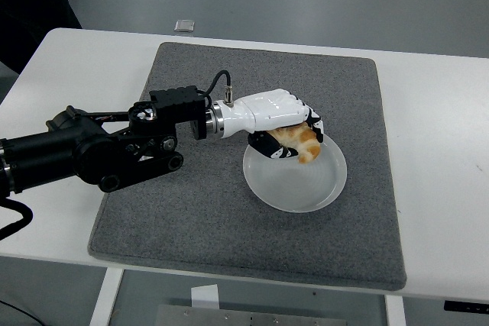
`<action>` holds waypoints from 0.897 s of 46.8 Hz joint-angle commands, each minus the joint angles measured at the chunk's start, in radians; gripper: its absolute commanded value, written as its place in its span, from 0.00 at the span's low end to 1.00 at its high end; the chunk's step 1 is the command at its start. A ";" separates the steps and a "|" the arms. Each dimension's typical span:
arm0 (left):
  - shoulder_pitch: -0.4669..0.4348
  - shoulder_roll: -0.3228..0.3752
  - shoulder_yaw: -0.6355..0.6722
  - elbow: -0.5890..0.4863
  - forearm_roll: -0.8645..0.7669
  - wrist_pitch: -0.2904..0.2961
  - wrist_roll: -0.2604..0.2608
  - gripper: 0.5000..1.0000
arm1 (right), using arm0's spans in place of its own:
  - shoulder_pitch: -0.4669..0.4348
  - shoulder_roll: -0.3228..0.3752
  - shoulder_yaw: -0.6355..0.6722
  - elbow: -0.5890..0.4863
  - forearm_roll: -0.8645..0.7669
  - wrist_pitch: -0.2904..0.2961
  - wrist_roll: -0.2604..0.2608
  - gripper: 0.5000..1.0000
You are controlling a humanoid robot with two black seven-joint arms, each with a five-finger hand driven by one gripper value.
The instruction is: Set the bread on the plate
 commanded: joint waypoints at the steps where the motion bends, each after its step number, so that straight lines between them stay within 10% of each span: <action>1: 0.000 -0.015 0.031 0.019 0.000 0.023 0.000 0.00 | 0.000 0.000 0.001 0.000 0.000 0.000 0.000 0.90; 28: 0.022 -0.072 0.104 0.085 -0.002 0.107 0.001 0.00 | 0.000 0.000 0.000 0.000 0.000 0.000 0.000 0.90; 32: 0.023 -0.072 0.104 0.085 -0.003 0.107 0.001 0.50 | 0.000 0.000 0.001 0.000 0.000 0.000 0.000 0.90; 42: 0.037 -0.072 0.109 0.082 -0.003 0.105 0.001 0.97 | 0.000 0.000 0.000 0.000 0.000 0.000 0.000 0.90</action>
